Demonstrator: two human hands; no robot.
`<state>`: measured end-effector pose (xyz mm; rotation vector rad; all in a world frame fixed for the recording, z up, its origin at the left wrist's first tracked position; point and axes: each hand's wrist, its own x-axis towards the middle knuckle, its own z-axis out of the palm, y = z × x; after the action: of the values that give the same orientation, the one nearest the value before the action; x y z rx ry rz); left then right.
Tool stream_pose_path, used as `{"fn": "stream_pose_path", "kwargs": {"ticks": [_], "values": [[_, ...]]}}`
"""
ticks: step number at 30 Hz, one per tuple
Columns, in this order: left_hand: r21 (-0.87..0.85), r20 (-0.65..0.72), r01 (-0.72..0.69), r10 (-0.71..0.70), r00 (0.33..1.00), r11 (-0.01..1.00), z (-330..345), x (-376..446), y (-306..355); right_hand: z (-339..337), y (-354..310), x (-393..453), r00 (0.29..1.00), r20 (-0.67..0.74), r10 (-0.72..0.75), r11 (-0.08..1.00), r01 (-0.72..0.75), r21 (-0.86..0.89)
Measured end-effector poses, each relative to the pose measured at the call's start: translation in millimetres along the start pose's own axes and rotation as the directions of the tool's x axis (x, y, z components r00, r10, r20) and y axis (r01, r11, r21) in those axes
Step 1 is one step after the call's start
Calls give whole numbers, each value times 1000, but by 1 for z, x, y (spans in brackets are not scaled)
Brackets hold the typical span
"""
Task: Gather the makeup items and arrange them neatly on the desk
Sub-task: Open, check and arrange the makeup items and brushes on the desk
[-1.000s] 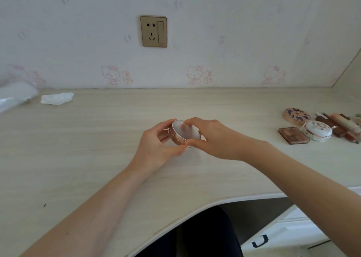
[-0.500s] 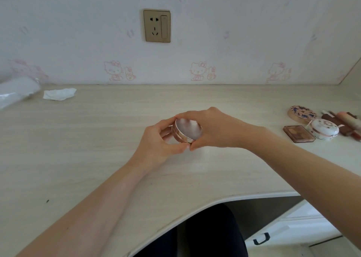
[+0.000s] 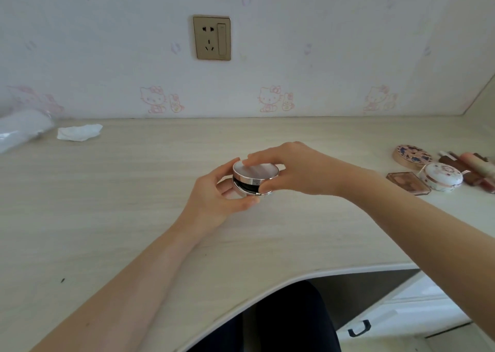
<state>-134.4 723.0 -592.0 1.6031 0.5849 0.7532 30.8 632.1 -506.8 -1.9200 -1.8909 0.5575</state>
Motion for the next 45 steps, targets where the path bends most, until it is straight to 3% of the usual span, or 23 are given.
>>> {"fn": "stream_pose_path", "kwargs": {"ticks": [8, 17, 23, 28, 34, 40, 45], "values": [[100, -17, 4, -2, 1000, 995, -5, 2, 1, 2, 6, -2, 996, -77, -34, 997, 38, 61], [222, 159, -1, -35, 987, 975, -11, 5, 2, 9, 9, -5, 997, -37, -67, 994, 70, 89], [456, 195, -9, -90, 977, 890, -14, 5, -3, 31, 18, -3, 997, -37, -64, 991, 68, 114], [629, 253, -120, -56, 966, 768, -9, 5, 0, 40, 21, -6, 995, -29, -97, 992, 99, 73], [727, 191, -63, -112, 975, 684, -14, 4, 3, 49, 27, -7, 993, -90, -76, 994, 82, 70], [635, 78, 7, -73, 994, 773, -12, -6, 4, 51, 33, -4, 996, -47, -74, 997, 74, -5], [603, 64, 18, -71, 995, 798, -9, -8, -1, 41, 33, 2, 998, 10, -58, 998, 58, -16]]}}
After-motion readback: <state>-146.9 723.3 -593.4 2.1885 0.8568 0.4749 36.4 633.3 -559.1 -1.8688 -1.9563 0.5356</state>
